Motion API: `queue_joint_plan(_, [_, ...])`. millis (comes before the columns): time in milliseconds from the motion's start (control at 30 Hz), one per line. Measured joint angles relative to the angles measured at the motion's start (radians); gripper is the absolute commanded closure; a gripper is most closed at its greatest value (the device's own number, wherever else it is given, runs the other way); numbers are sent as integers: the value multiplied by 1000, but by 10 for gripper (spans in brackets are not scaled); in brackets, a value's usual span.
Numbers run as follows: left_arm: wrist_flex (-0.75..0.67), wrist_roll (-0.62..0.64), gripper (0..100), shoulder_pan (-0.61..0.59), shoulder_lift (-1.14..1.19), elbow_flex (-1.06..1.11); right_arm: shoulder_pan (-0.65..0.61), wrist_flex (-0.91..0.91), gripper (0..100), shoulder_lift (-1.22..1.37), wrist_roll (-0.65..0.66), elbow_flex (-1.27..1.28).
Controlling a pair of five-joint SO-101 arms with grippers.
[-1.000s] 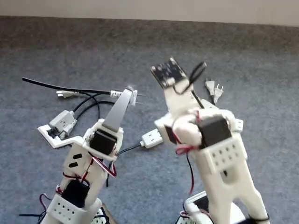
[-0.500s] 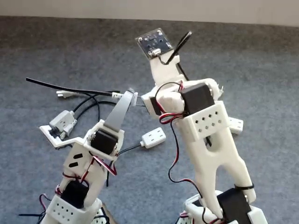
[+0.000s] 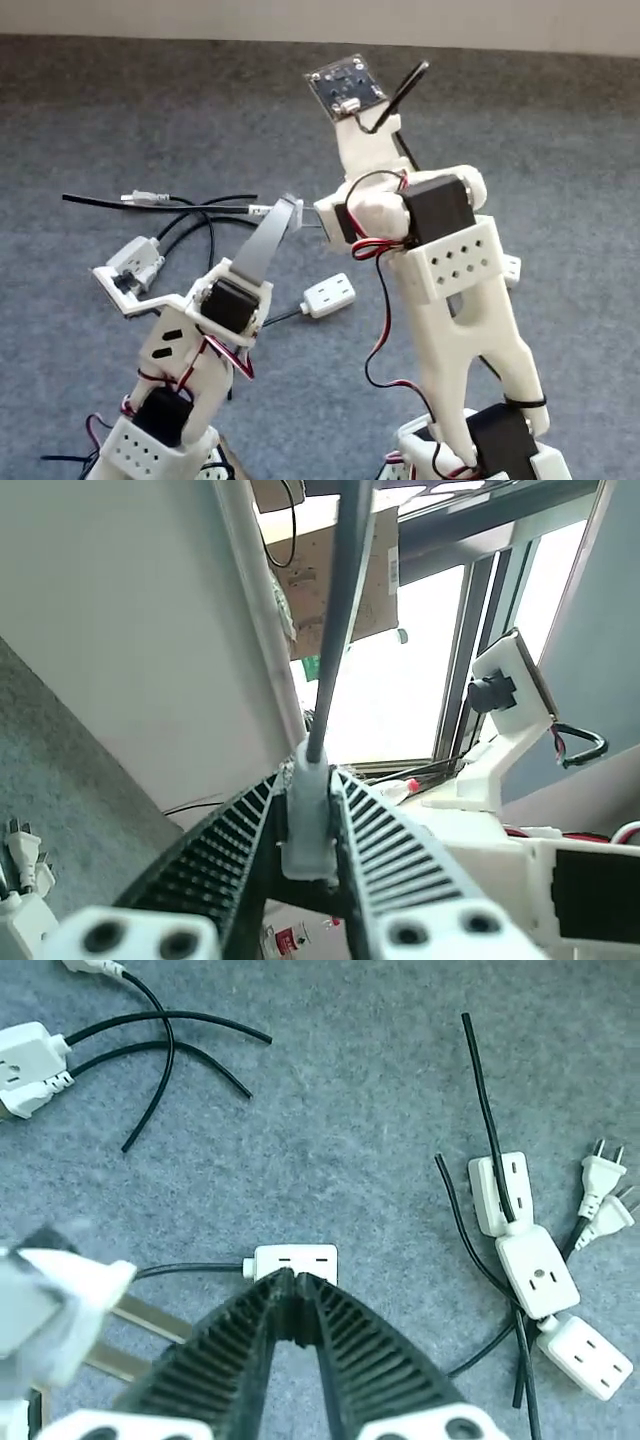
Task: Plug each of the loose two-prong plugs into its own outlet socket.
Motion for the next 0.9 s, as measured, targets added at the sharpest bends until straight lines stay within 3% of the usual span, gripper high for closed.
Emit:
queue_joint_plan(267, [-58,0,994,-114,0,0,3,69,991,-32,34,18])
queue_joint_plan(533, [-64,0,994,-94,0,0,-118,69,991,-54,40,34])
queue_joint_plan(900, [-32,0,994,-52,2,0,-121,69,991,110,40,-127])
